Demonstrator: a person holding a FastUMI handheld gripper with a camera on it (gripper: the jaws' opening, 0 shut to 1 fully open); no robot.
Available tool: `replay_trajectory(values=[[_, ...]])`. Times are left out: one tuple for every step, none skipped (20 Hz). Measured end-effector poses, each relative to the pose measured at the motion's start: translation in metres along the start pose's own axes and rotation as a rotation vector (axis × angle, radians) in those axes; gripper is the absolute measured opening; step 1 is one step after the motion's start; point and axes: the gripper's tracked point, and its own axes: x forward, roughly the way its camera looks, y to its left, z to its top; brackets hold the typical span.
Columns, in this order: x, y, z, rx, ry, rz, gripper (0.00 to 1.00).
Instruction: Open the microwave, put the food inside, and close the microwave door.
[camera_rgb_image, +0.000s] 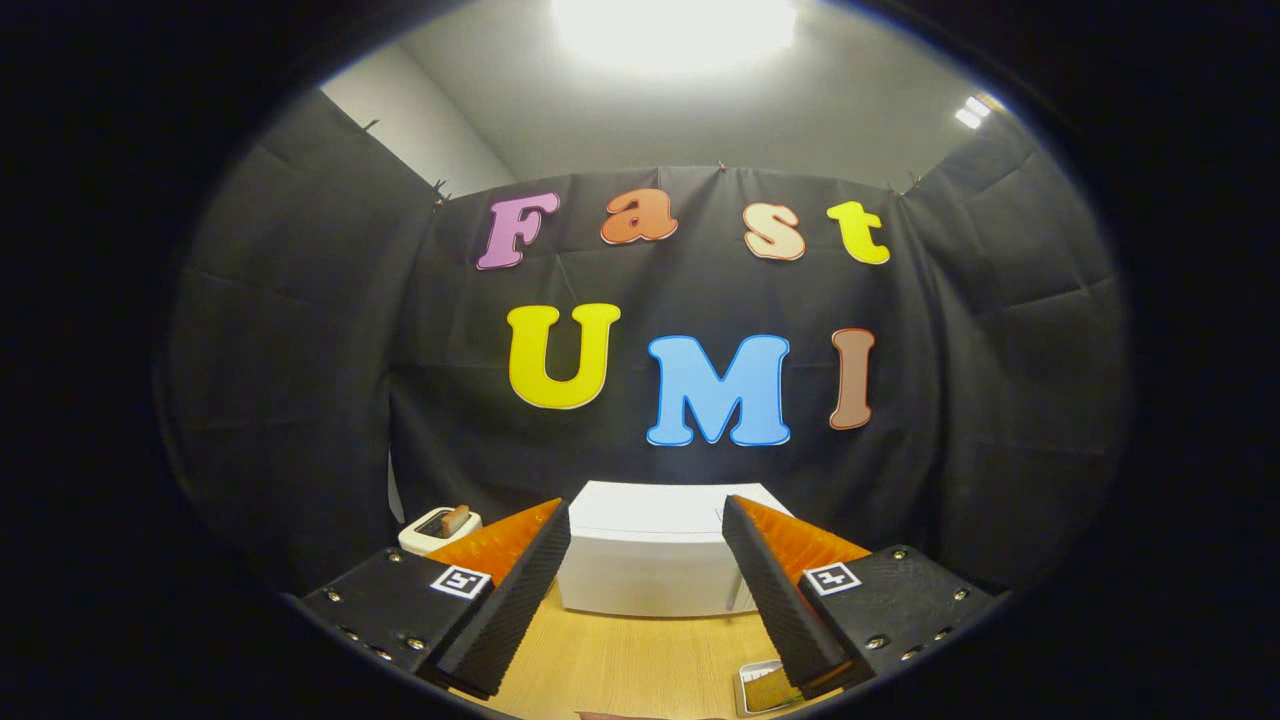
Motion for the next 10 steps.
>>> replay_trajectory(values=[[0.001, -0.001, -0.001, -0.002, 0.000, -0.001, 0.98], [0.001, -0.002, -0.002, -0.003, 0.003, -0.001, 0.98], [0.003, -0.001, -0.005, -0.003, 0.006, 0.002, 0.98], [0.003, -0.001, -0.006, -0.003, 0.009, 0.006, 0.98], [0.004, -0.002, -0.008, -0.003, 0.011, 0.007, 0.98], [0.004, -0.003, -0.009, -0.002, 0.012, 0.006, 0.98], [0.004, -0.003, -0.010, -0.002, 0.013, 0.008, 0.98], [0.005, -0.004, -0.011, -0.001, 0.013, 0.009, 0.98], [0.005, -0.005, -0.013, -0.001, 0.013, 0.009, 0.98], [0.005, -0.007, -0.015, -0.002, 0.014, 0.010, 0.98]])
